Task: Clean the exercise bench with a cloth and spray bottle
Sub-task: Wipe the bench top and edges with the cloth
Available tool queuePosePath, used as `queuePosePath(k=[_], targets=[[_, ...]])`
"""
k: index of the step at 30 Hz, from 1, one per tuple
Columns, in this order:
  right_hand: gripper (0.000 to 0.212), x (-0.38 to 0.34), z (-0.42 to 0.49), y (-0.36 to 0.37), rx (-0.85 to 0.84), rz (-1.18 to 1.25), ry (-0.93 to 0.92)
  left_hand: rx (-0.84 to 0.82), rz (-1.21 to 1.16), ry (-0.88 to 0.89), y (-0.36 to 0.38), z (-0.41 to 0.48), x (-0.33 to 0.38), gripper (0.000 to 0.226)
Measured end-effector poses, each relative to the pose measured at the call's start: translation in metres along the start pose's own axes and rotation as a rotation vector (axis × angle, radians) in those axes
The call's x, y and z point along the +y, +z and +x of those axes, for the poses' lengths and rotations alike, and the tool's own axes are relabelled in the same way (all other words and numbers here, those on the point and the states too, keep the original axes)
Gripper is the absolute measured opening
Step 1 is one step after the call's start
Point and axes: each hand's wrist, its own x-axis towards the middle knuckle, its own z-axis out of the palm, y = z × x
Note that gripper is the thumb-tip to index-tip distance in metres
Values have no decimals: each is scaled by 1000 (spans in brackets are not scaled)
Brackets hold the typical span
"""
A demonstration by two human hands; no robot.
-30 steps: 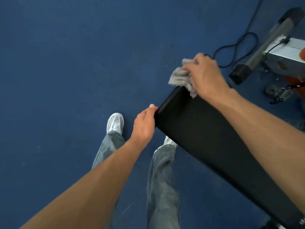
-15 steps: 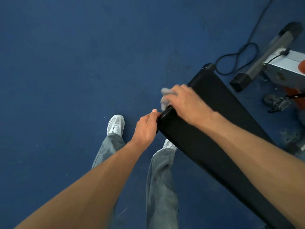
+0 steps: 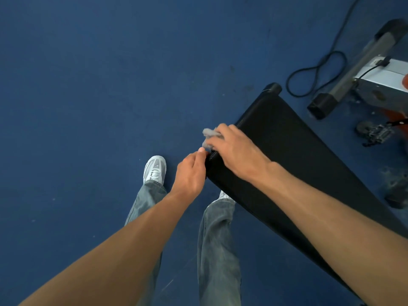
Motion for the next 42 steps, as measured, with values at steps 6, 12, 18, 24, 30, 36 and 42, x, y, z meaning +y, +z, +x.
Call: queuePosePath(k=[6, 12, 18, 24, 30, 36, 42], targets=[[30, 96, -27, -29, 414, 184, 477, -4, 378, 260, 18, 0, 25, 47], [32, 144, -98, -30, 379, 302, 895, -33, 811, 678, 62, 17, 71, 71], [35, 147, -88, -31, 357, 366, 819, -34, 1205, 824, 111, 49, 127, 77], [38, 159, -54, -33, 321, 359, 677, -60, 1160, 742, 123, 59, 147, 79], [27, 205, -168, -22, 157, 310, 941, -63, 1216, 682, 131, 57, 147, 76], [23, 200, -190, -11, 264, 189, 1047, -43, 1340, 705, 139, 57, 137, 68], [25, 173, -101, -18, 441, 333, 809, -18, 1356, 663, 146, 55, 136, 70]])
